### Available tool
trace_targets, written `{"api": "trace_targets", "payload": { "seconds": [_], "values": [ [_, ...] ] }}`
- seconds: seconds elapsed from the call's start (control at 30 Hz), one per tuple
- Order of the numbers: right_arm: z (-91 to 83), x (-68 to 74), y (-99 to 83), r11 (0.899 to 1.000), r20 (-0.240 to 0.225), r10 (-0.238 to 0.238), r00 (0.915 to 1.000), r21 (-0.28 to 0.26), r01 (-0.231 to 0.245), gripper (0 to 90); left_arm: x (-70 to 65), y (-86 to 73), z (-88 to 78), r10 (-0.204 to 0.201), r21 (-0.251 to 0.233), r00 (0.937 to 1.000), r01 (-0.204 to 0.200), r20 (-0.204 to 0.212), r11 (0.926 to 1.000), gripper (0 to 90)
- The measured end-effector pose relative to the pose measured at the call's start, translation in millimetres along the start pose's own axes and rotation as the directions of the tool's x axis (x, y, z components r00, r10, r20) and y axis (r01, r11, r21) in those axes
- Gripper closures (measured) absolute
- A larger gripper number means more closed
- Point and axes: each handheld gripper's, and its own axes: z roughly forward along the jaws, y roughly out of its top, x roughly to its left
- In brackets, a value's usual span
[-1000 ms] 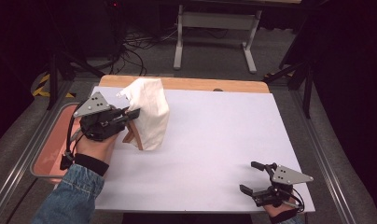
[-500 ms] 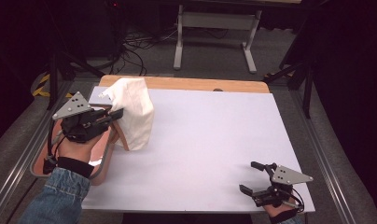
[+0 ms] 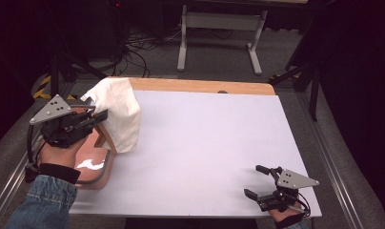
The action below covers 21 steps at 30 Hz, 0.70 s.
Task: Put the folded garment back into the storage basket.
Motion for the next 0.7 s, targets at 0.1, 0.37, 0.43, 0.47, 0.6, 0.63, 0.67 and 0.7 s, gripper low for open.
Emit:
{"api": "trace_targets", "payload": {
  "seconds": [0.1,0.37,0.43,0.47,0.6,0.63,0.67,0.7],
  "values": [
    [0.1,0.1,-0.1,1.0,-0.001,0.002,1.0,0.0,-0.002,6.7,3.4,-1.3,-5.6,-0.007,-0.009,0.9999,0.007,-0.015,0.9999,80.1],
    [0.3,0.0,-0.3,1.0,-0.001,0.001,1.0,0.002,-0.001,6.8,9.1,-3.5,-12.6,-0.02,-0.019,0.9987,0.019,-0.048,0.9996,80.1],
    [0.3,0.0,-0.3,1.0,0.0,0.001,1.0,0.003,-0.001,6.8,10.9,-3.8,-14.5,-0.021,-0.017,0.9983,0.02,-0.055,0.9997,80.1],
    [0.3,-0.1,-0.3,1.0,0.0,0.002,1.0,0.003,-0.002,6.7,11.7,-4.1,-15.4,-0.021,-0.019,0.9981,0.02,-0.058,0.9996,80.1],
    [0.5,-0.2,-0.4,1.0,0.0,0.002,1.0,0.003,-0.002,6.8,14.8,-5.5,-20.2,-0.024,-0.018,0.9972,0.022,-0.071,0.9996,80.1],
    [0.5,-0.2,-0.4,1.0,0.0,0.002,1.0,0.003,-0.002,6.8,14.8,-5.5,-20.2,-0.024,-0.018,0.9972,0.022,-0.071,0.9996,80.1],
    [0.6,-0.2,-0.4,1.0,-0.001,0.002,1.0,0.004,-0.002,6.7,15.6,-5.9,-21.8,-0.025,-0.018,0.9969,0.024,-0.074,0.9996,80.1],
    [0.6,-0.2,-0.5,1.0,-0.001,0.002,1.0,0.004,-0.002,6.7,16.6,-6.3,-23.4,-0.025,-0.019,0.9966,0.024,-0.079,0.9995,80.1]
  ]
}}
